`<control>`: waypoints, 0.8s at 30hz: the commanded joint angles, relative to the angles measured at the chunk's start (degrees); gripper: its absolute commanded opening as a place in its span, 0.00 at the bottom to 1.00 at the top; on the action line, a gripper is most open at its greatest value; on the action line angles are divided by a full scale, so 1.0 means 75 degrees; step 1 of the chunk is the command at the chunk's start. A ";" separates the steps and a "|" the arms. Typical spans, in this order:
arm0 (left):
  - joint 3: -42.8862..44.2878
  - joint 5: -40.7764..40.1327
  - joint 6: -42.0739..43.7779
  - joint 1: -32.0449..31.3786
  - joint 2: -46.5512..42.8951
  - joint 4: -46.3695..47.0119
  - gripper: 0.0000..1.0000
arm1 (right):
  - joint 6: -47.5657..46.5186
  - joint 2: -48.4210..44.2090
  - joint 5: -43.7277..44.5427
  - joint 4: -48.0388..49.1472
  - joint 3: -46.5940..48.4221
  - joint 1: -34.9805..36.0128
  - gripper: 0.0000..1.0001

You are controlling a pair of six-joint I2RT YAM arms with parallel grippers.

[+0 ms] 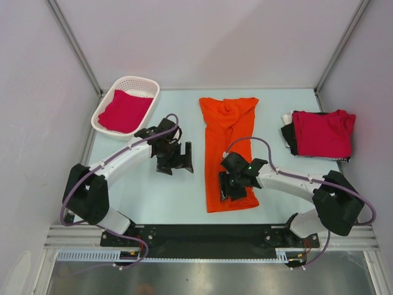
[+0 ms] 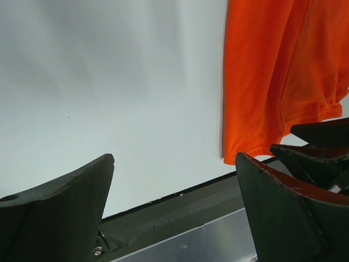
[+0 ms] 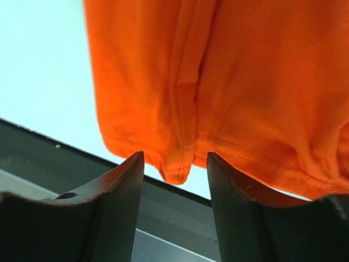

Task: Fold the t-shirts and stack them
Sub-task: Rotate the tshirt 90 degrees

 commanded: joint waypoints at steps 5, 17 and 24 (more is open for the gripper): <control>0.0008 0.0081 0.0261 0.0056 -0.0412 0.0088 0.99 | 0.0283 0.0880 0.0144 -0.0098 0.0354 0.0189 0.42; -0.0097 0.0092 0.0284 0.0068 -0.0459 0.0007 0.98 | 0.0470 0.1223 0.0213 -0.1082 0.1326 0.0681 0.05; -0.0261 0.0104 0.0319 0.0068 -0.0553 0.0100 0.98 | 0.0728 0.0964 0.0189 -0.1587 0.1280 0.0704 0.59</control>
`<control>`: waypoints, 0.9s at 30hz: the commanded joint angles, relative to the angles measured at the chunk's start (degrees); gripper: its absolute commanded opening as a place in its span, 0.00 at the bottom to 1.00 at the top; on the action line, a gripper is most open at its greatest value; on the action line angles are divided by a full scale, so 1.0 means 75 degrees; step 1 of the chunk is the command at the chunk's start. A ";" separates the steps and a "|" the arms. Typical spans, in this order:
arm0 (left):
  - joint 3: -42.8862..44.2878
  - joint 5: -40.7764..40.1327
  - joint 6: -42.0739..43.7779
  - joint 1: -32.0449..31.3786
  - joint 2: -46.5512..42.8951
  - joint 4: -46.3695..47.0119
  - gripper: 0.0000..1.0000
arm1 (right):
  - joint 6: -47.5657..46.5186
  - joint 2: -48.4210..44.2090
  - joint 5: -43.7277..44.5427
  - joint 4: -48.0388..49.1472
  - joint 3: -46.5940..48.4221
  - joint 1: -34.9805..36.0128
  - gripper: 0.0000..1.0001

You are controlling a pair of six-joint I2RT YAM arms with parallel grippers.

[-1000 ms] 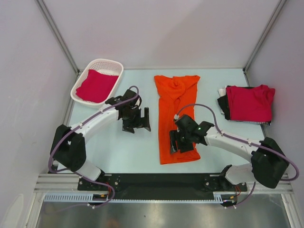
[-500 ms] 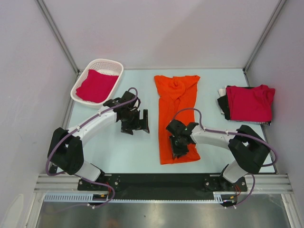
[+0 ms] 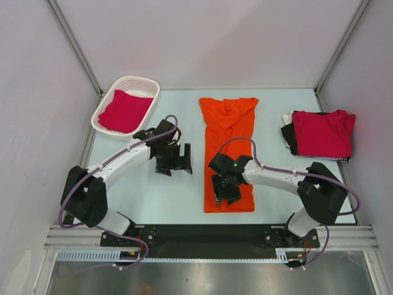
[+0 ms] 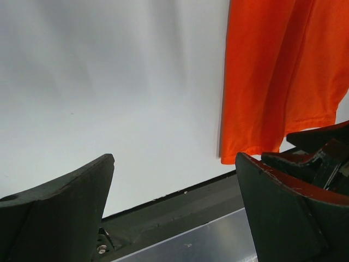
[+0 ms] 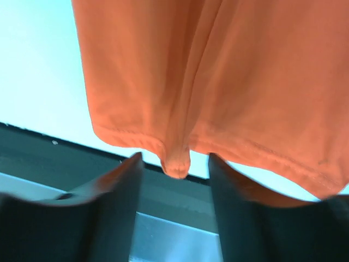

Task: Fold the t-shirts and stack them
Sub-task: Rotate the tshirt 90 degrees

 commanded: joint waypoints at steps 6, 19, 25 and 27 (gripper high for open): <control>-0.0083 0.0066 0.0255 0.0050 -0.0442 0.0077 0.98 | 0.0350 -0.0292 0.0111 -0.0521 0.0056 0.0125 0.64; -0.0130 -0.0075 0.0303 0.0050 -0.0501 0.0030 0.98 | 0.0398 -0.0187 -0.0498 0.0335 -0.0355 0.0148 0.20; -0.0224 -0.0133 0.0303 0.0050 -0.0524 0.0006 0.98 | 0.0280 -0.0491 -0.0417 0.0101 -0.0004 0.0171 0.00; -0.0236 -0.0133 0.0302 0.0039 -0.0501 0.0007 0.98 | 0.0187 -0.0585 -0.0300 -0.0075 0.0148 0.0183 0.00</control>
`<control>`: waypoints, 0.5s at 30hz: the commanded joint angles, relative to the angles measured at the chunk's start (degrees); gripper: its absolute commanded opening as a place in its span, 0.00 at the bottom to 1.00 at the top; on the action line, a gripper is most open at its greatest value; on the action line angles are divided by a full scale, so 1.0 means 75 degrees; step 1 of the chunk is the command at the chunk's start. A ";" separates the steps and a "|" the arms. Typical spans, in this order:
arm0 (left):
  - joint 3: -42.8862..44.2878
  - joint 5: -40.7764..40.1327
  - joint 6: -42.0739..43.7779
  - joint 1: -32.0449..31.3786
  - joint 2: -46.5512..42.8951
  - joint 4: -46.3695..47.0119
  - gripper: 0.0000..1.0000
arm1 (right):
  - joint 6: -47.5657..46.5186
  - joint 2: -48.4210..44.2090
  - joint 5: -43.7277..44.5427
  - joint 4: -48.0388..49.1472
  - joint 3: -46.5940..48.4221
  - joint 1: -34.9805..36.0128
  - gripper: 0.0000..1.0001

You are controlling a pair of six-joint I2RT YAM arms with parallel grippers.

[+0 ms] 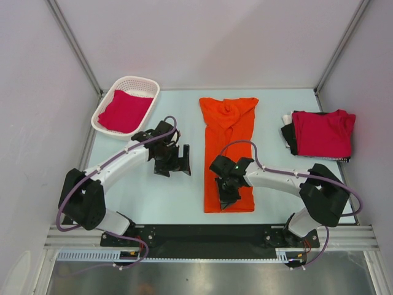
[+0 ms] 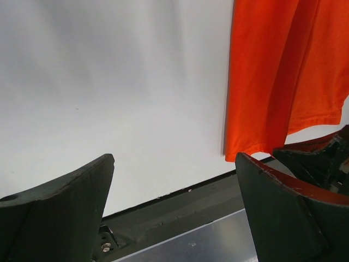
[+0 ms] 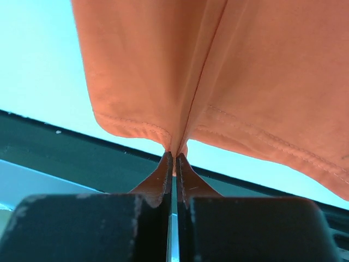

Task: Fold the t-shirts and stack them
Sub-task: Rotate the tshirt 90 degrees

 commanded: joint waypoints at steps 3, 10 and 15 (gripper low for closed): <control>-0.0090 -0.0040 0.0174 0.0039 -0.0241 0.0068 0.98 | -0.0412 -0.0743 0.0237 -0.0177 0.0619 0.0172 0.00; 0.0015 0.0042 0.0162 0.0039 -0.0148 0.0091 0.98 | -0.0050 -0.1353 0.0823 -0.0551 0.0339 0.0067 0.00; 0.0051 0.0101 0.0198 0.0039 -0.0042 0.0126 0.98 | 0.0267 -0.1319 0.0976 -0.0728 -0.0270 -0.0086 0.00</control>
